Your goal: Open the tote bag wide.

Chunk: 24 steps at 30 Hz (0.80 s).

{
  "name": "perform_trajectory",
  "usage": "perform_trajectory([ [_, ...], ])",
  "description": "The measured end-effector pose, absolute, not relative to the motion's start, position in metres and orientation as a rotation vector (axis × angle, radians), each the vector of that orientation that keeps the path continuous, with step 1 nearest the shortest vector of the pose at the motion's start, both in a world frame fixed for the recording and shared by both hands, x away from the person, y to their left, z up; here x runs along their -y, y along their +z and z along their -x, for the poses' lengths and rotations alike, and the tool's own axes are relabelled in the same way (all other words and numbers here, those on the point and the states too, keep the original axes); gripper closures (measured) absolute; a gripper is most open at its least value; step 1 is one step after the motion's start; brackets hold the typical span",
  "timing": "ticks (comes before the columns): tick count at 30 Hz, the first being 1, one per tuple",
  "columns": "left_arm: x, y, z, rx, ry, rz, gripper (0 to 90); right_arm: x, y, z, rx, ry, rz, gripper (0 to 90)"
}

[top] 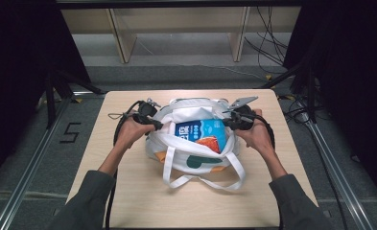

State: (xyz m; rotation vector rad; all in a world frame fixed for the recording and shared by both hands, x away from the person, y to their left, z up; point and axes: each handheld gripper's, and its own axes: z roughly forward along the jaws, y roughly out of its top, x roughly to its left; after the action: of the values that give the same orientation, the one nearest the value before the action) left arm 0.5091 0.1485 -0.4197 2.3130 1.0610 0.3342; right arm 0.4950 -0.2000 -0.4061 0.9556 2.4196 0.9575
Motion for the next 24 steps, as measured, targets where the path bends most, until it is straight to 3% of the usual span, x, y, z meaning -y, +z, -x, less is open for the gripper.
perform_trajectory([
  [4,-0.162,-0.435,-0.508,-1.087,0.31,-2.264,89.1,0.212,-0.435,-0.513,-2.448,0.84,-1.082,90.0],
  [10,-0.156,-0.432,-0.502,-1.071,0.354,-2.298,88.2,0.227,-0.471,-0.519,-2.431,0.904,-1.189,90.0],
  [12,-0.151,-0.426,-0.495,-1.043,0.333,-2.275,83.4,0.223,-0.457,-0.514,-2.442,0.848,-1.173,90.0],
  [18,-0.123,-0.416,-0.472,-0.89,0.265,-2.264,81.9,0.211,-0.413,-0.491,-2.433,0.94,-1.049,90.0],
  [24,-0.131,-0.436,-0.448,-0.819,0.257,-2.403,83.8,0.207,-0.42,-0.477,-2.468,0.933,-0.992,90.0],
])
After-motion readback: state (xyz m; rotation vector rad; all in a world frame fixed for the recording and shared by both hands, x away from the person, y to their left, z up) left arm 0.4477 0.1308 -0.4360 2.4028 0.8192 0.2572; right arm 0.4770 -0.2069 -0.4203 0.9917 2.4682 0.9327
